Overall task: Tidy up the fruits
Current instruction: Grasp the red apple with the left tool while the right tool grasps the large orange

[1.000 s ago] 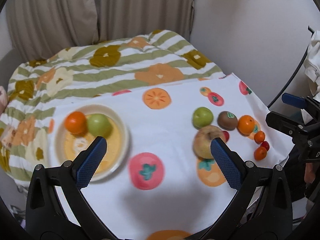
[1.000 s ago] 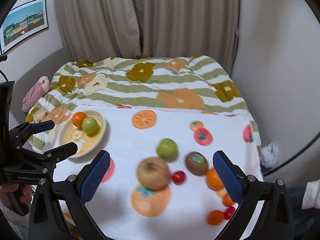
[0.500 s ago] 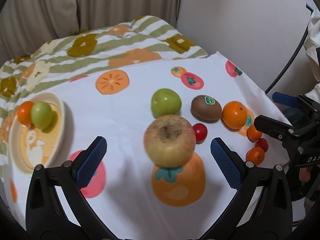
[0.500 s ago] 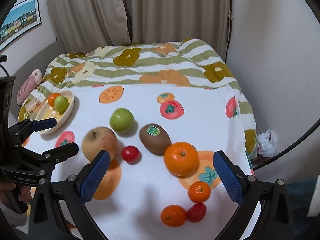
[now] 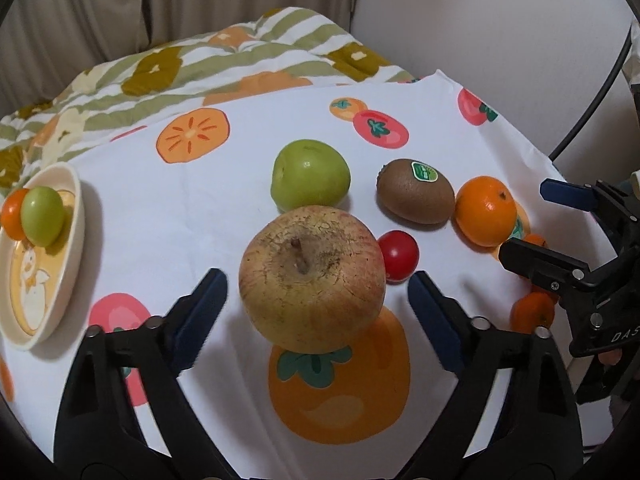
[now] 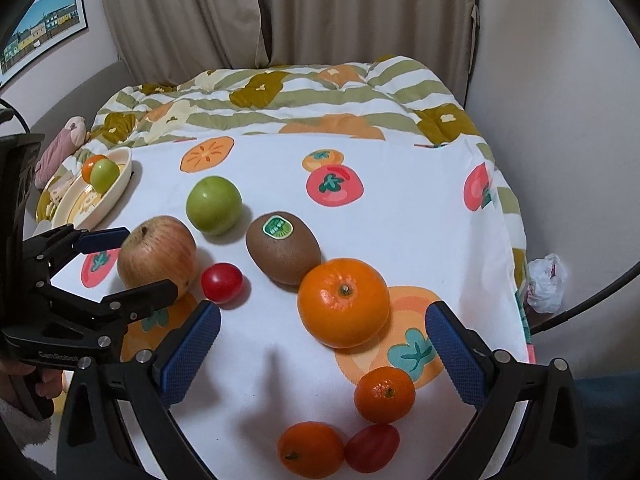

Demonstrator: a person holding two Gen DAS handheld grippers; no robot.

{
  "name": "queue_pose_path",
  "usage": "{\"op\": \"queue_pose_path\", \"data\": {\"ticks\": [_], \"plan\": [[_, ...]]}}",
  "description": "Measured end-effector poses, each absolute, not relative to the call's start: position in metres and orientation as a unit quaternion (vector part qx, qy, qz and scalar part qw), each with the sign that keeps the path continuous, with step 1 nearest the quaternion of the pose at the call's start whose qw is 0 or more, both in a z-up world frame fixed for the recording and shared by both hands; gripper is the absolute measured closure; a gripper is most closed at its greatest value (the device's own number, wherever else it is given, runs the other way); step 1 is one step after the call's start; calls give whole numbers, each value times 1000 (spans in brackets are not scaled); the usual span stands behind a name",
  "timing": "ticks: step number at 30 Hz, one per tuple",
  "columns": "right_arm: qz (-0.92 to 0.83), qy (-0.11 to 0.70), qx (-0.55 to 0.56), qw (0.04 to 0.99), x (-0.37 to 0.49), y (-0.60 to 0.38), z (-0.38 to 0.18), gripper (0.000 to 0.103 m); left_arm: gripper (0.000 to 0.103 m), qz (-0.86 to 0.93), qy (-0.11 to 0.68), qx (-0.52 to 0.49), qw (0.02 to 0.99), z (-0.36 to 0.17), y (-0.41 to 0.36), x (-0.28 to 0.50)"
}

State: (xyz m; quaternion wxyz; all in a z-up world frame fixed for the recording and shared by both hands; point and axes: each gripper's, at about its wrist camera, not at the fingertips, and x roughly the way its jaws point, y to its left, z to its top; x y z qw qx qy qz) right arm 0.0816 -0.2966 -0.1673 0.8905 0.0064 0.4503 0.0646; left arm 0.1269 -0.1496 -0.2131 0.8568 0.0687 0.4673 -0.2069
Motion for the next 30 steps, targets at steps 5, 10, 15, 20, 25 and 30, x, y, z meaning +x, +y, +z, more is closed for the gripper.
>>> {"op": "queue_pose_path", "data": {"ticks": [5,10,15,20,25,30], "plan": [[69,459,7,886,84,-299,-174,5,19,-200,471,75,856,-218,-152,130],[70,459,6,886,83,-299,-174,5,23,-197,472,79,856,-220,-153,132],[73,462,0,884,87,-298,-178,8,24,-197,471,80,856,-220,-153,132],[73,473,1,878,94,-297,-184,17,24,-193,473,81,856,-219,-151,130],[70,474,0,878,99,-296,-185,18,24,-184,474,87,857,-218,-144,124],[66,483,-4,873,104,-295,-191,29,24,-174,478,83,857,-218,-135,122]]}}
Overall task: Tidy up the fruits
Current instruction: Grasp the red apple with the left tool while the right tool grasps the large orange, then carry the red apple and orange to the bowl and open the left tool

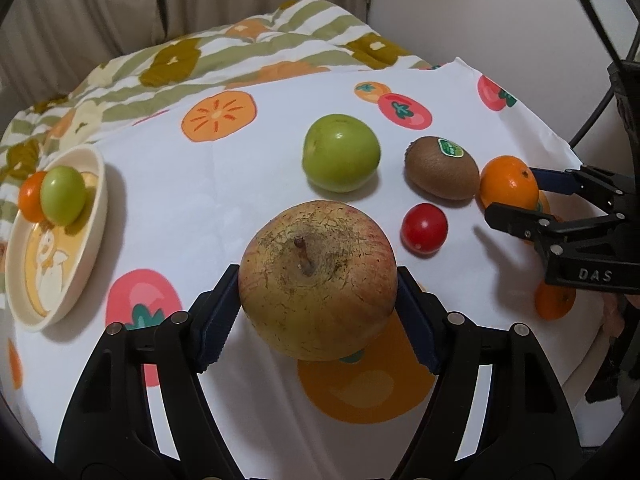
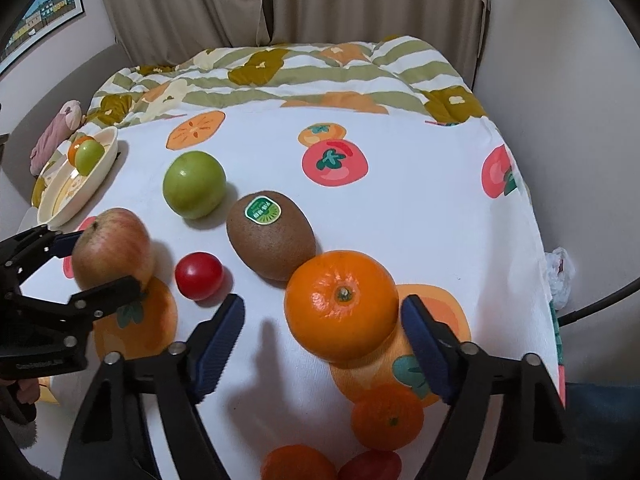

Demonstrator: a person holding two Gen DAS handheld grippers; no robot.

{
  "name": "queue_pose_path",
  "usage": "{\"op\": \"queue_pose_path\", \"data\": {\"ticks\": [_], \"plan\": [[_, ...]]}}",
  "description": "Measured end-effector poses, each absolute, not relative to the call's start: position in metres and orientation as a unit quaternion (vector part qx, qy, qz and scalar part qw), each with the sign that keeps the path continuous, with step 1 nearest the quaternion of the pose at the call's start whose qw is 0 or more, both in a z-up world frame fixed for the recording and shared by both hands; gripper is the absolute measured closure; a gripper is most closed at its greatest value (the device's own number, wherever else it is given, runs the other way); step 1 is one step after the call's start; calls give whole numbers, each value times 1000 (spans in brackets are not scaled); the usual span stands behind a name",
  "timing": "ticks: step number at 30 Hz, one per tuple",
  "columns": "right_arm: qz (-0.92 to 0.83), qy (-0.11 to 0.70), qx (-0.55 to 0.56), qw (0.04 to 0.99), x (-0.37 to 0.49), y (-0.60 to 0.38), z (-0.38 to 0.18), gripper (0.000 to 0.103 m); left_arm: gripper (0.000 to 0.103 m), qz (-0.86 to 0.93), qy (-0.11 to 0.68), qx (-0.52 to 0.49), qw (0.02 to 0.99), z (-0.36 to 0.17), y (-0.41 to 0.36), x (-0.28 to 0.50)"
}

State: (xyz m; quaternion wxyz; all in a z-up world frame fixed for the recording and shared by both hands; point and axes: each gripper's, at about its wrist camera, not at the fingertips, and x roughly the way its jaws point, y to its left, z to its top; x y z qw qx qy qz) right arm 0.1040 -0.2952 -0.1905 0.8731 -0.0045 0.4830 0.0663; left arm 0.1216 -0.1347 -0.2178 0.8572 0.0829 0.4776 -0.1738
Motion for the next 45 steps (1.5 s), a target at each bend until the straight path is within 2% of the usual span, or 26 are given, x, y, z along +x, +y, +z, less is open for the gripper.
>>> {"op": "queue_pose_path", "data": {"ticks": [11,19,29,45], "plan": [[49,502,5,863,108,-302,-197,46,24,-159,480,72,860,-217,-127,117],[53,494,8,868,105,-304,-188,47,24,-155,469,70,867,-202,-120,112],[65,461,-2,885,96,-285,-140,47,24,-142,444,56,883,-158,-95,101],[144,423,-21,894,105,-170,-81,47,24,-91,415,26,905,-99,18,104]]}}
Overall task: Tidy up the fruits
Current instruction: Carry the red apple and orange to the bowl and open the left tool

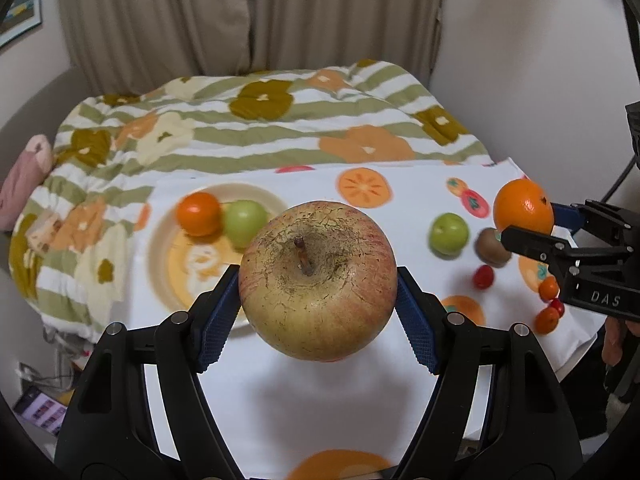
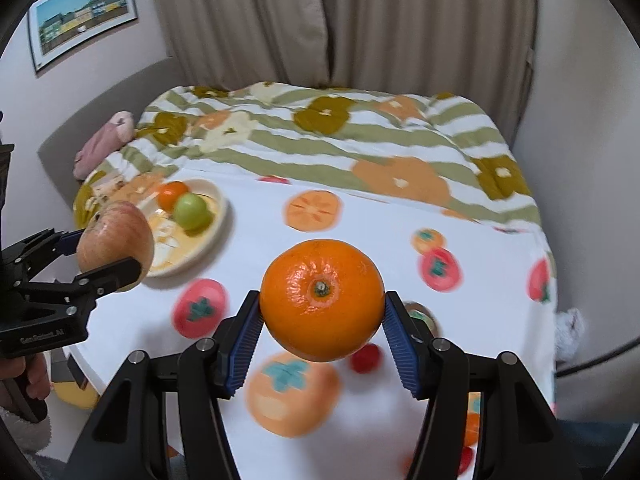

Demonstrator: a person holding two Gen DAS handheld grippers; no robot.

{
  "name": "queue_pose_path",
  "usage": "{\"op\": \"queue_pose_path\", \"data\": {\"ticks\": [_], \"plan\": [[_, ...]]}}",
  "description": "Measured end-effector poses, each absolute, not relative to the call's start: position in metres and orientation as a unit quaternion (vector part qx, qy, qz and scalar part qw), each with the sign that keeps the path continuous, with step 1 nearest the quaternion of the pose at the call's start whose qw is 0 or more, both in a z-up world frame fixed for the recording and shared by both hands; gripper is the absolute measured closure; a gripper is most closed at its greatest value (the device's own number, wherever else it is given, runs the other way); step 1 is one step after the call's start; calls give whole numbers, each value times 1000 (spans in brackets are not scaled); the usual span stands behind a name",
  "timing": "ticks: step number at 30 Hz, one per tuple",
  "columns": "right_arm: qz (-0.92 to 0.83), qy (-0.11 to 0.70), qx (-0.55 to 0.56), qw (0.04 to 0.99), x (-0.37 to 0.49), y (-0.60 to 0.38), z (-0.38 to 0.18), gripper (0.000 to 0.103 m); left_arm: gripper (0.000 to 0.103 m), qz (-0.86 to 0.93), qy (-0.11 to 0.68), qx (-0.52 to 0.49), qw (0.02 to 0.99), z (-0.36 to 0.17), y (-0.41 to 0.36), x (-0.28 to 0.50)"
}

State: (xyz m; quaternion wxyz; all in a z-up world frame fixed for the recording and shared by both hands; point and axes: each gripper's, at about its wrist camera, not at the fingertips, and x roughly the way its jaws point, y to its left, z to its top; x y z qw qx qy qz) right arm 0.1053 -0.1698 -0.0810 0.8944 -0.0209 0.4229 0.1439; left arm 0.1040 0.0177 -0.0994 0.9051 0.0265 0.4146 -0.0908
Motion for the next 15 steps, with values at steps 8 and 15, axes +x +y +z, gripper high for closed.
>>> {"op": "queue_pose_path", "data": {"ticks": [8,15], "plan": [[175,421,-17,890,125,-95,-77,47,24,-78,421,25,903,-100,85,126],[175,434,-16,883,142,-45,-91,47,24,-86,436,30,895,-121,131,155]]}}
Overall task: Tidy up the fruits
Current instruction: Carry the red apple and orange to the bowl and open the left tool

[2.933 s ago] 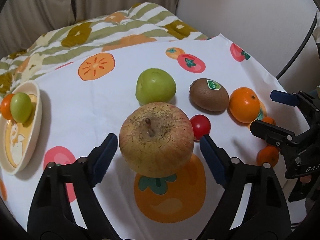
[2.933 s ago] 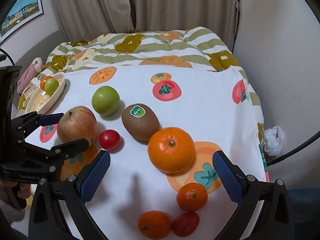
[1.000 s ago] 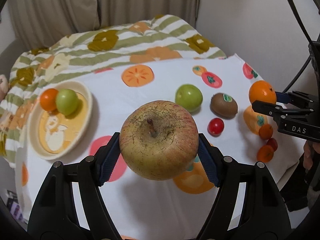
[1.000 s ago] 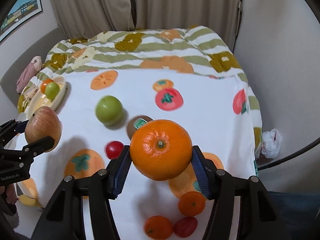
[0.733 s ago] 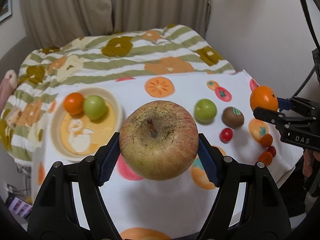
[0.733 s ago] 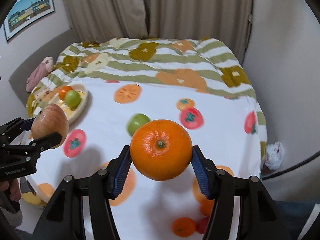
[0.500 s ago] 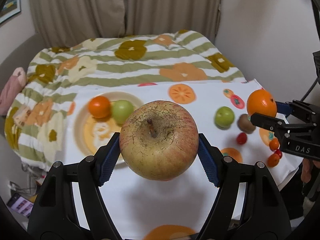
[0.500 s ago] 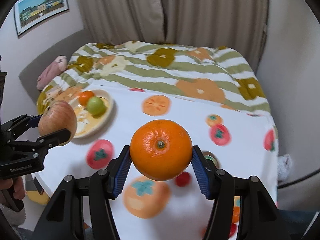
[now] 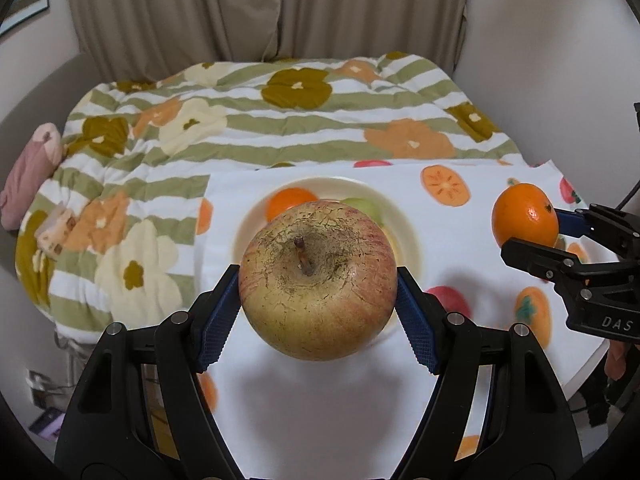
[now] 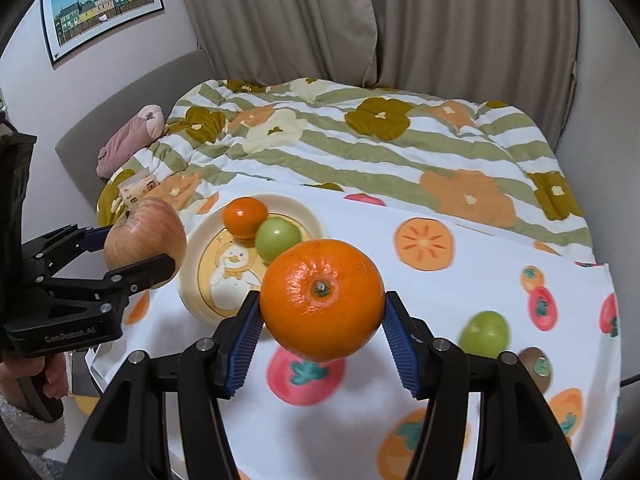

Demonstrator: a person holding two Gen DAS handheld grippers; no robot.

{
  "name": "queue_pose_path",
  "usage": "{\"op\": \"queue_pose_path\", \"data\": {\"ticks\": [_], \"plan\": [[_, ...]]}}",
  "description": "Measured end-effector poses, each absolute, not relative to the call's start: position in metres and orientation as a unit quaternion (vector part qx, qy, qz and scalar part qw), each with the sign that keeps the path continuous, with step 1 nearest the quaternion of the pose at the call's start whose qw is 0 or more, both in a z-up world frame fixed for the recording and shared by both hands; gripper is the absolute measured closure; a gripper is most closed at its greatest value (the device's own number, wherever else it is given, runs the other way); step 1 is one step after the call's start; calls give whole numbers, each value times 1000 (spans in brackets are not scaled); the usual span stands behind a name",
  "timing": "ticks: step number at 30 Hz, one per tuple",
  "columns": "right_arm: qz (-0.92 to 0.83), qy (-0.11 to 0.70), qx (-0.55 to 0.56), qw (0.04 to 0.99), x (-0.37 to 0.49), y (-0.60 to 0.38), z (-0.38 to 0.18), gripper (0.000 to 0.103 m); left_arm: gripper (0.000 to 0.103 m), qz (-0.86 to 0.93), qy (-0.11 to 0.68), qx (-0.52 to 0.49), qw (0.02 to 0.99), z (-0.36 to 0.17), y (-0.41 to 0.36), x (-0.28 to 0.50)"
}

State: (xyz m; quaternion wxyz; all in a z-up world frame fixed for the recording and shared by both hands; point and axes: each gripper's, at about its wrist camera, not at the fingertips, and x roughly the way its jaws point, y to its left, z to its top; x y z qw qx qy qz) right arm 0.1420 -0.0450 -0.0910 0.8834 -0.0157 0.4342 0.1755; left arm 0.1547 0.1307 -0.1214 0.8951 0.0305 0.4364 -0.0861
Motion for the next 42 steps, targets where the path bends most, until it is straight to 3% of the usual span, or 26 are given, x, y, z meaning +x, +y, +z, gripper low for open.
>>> {"op": "queue_pose_path", "data": {"ticks": [19,35,37,40,42], "plan": [[138,478,3,868,174,11,-139,47,24,-158,463,108,866,-191,143,204],[129,481,4,867,181,14,-142,47,23,-178,474,141,851,-204,136,198],[129,481,4,867,181,14,-141,47,20,-179,463,143,856,-199,135,195],[129,481,4,867,181,13,-141,47,0,-178,448,133,866,-188,136,194],[130,480,5,868,181,13,-140,47,0,-175,440,128,872,-181,138,193]]}}
